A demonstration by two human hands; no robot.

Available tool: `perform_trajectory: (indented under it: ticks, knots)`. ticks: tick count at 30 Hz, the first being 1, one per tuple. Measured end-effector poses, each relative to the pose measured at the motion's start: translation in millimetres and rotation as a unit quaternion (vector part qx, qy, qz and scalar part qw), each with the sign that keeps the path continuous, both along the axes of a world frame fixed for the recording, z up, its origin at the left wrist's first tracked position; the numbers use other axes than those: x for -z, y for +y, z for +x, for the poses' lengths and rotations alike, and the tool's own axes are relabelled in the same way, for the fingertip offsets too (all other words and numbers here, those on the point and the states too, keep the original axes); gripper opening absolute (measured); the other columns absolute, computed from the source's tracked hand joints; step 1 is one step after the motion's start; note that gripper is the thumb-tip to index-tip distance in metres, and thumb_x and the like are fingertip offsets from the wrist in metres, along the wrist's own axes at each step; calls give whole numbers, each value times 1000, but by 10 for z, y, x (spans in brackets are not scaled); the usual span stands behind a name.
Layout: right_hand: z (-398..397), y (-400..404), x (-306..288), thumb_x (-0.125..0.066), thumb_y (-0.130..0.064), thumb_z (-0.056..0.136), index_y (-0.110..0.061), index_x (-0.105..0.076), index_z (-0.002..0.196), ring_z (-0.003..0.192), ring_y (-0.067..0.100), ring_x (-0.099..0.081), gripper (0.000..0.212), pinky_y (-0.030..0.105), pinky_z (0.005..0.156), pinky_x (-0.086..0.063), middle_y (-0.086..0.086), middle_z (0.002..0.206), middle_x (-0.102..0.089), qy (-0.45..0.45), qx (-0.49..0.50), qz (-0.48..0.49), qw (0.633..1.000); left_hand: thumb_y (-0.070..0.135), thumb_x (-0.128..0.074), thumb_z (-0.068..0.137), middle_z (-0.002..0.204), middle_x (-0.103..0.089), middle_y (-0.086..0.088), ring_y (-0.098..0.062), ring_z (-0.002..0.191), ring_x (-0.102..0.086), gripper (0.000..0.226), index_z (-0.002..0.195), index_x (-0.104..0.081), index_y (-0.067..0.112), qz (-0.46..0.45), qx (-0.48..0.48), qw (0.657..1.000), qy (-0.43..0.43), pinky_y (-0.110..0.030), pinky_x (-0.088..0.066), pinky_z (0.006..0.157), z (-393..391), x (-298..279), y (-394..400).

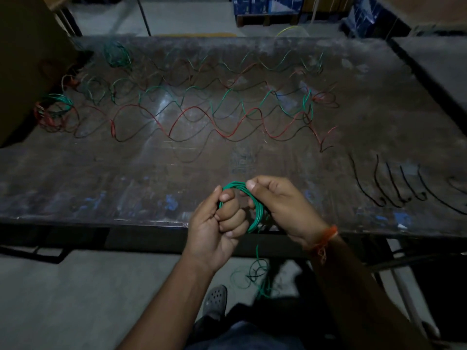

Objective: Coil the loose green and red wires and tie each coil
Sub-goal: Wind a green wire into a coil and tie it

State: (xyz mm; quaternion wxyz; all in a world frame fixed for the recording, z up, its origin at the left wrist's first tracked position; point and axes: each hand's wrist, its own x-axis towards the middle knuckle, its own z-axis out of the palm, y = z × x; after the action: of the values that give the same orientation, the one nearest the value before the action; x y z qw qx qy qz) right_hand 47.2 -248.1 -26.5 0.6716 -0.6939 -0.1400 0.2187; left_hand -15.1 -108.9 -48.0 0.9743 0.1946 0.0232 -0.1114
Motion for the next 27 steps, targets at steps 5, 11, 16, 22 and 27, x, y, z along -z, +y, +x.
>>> perform_trajectory:
  ticks: [5, 11, 16, 22, 27]
  knots:
    - [1, 3, 91, -46, -28, 106, -24, -49, 70, 61, 9, -39, 37, 33, 60, -33, -9, 64, -44, -57, 33, -28, 997, 30, -38, 101, 53, -22, 11, -5, 42, -16, 29, 78, -52, 18, 37, 15, 999, 24, -20, -18, 43, 85, 9, -33]
    - [56, 5, 100, -47, -37, 101, -17, -60, 79, 63, 11, -43, 33, 35, 61, -35, -6, 65, -48, -81, 78, -25, 993, 29, -42, 99, 54, -21, 11, -6, 42, -16, 26, 81, -55, 16, 12, 45, 999, 15, -20, -17, 43, 231, -2, -5]
    - [117, -21, 102, -48, -33, 107, -5, -58, 82, 62, 16, -46, 39, 36, 59, -40, 4, 67, -50, -73, 90, -26, 993, 29, -31, 104, 55, -22, 11, -6, 43, -16, 34, 83, -55, 16, -23, 33, 999, 17, -20, -16, 43, 341, 6, 109]
    - [-37, -125, 332, -67, -6, 94, -21, -64, 97, 61, 16, -56, 17, 24, 58, -47, -2, 69, -59, 4, 93, -4, 996, 28, -27, 108, 53, -22, 9, -6, 42, -15, 40, 81, -55, 17, -51, -43, 997, 50, -18, -17, 41, 540, -23, 486]
    - [-91, -154, 483, -74, -5, 84, -37, -68, 85, 54, 8, -49, 32, 25, 58, -42, -9, 62, -59, -67, 169, -161, 970, 27, -30, 107, 49, -32, 7, -7, 42, -16, 36, 83, -55, 18, -34, -85, 995, 29, -18, -19, 39, 755, -112, 857]
